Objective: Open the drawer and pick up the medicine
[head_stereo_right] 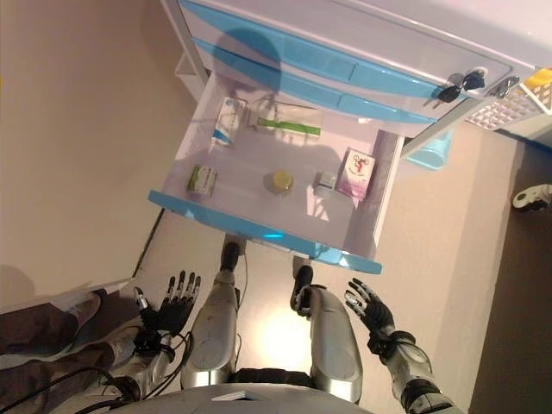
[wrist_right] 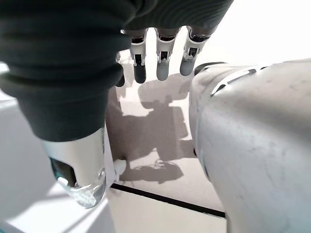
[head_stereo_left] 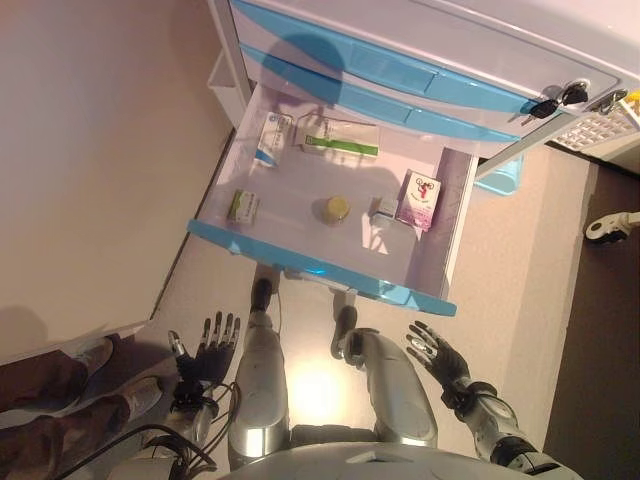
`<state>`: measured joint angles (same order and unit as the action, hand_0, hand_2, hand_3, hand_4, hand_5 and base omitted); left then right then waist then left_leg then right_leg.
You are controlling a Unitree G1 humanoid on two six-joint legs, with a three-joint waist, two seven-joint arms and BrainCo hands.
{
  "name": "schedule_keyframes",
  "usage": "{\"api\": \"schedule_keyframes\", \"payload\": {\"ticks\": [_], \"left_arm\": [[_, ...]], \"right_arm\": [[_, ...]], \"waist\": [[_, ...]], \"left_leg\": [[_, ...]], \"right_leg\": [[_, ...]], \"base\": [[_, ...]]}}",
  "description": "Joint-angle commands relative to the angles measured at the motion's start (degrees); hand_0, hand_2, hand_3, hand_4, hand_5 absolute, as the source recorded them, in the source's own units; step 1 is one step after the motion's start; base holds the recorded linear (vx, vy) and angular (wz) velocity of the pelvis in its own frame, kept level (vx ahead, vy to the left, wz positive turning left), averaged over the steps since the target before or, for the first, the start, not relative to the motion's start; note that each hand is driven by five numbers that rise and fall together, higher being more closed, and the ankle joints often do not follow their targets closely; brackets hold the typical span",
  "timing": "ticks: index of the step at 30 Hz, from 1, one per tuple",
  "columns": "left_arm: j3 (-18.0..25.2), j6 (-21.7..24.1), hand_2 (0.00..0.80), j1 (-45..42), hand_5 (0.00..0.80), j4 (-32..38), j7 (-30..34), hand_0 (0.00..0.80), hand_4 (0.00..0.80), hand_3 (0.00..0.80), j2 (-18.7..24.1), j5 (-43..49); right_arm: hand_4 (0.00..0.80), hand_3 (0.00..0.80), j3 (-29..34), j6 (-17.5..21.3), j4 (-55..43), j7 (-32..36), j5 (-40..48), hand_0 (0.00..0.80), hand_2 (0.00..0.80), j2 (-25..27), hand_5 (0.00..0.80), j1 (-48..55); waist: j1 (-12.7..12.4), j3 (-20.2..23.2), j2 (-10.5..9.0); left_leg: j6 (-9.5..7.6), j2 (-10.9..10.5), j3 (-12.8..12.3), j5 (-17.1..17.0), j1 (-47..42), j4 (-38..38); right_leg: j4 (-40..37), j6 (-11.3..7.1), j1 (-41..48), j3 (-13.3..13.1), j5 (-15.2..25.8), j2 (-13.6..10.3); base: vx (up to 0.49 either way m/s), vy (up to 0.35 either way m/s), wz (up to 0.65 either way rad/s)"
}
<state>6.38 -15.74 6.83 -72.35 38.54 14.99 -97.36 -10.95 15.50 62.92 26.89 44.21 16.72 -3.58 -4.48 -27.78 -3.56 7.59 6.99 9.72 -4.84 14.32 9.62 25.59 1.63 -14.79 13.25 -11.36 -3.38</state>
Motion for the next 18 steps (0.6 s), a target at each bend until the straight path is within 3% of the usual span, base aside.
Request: {"api": "schedule_keyframes", "payload": {"ticks": [1,6,13,15,18], "left_arm": [[2.2,1.9,0.0,-0.5,0.0,-1.6,-4.3,0.0,0.0,0.0,0.6,0.8],[3.7,7.3,0.0,-1.0,0.0,-3.4,-10.6,0.0,0.0,0.0,0.7,10.0],[6.2,11.7,0.0,-3.0,0.0,-4.9,-13.4,0.0,0.0,0.0,1.3,18.7],[6.6,15.5,0.0,-3.9,0.0,-4.8,-13.7,0.0,0.0,0.0,2.0,23.7],[5.1,25.6,0.0,-5.4,0.0,-3.5,-16.9,0.0,0.0,0.0,3.6,35.9]], "right_arm": [[0.0,0.0,1.4,2.6,-2.2,1.3,-0.6,0.0,0.0,-0.3,0.0,3.0],[0.0,0.0,3.0,3.7,-0.9,0.4,-1.5,0.0,0.0,0.0,0.0,3.4],[0.0,0.0,7.4,4.0,2.4,-6.3,-2.0,0.0,0.0,1.2,0.0,3.5],[0.0,0.0,9.1,5.2,2.5,-7.7,-1.1,0.0,0.0,2.0,0.0,4.0],[0.0,0.0,10.8,8.2,-0.7,-11.0,0.2,0.0,0.0,3.4,0.0,5.1]], "waist": [[0.4,1.0,-2.73],[0.5,1.5,-2.13],[0.3,2.6,-1.58],[0.3,3.0,-1.83],[0.3,3.6,-2.27]], "left_leg": [[-3.48,-3.6,-1.8,6.4,1.7,6.0],[-3.29,-3.6,-2.2,6.3,1.0,5.4],[-3.13,-3.9,-2.6,6.5,-0.2,4.7],[-3.11,-3.8,-2.8,6.5,-0.7,4.3],[-3.14,-3.6,-3.2,6.7,-1.5,3.8]], "right_leg": [[-9.6,-4.77,3.0,-1.2,7.3,0.1],[-9.9,-4.95,3.3,-1.2,7.3,-0.3],[-10.7,-5.41,4.5,-1.4,7.5,-1.1],[-11.3,-5.67,5.1,-1.7,7.7,-1.1],[-12.2,-6.07,5.8,-2.1,8.2,-1.2]], "base": [[0.0,0.0,0.0],[0.006,0.013,0.0],[0.028,0.02,-0.02],[0.043,-0.011,-0.11],[0.028,-0.024,-0.07]]}}
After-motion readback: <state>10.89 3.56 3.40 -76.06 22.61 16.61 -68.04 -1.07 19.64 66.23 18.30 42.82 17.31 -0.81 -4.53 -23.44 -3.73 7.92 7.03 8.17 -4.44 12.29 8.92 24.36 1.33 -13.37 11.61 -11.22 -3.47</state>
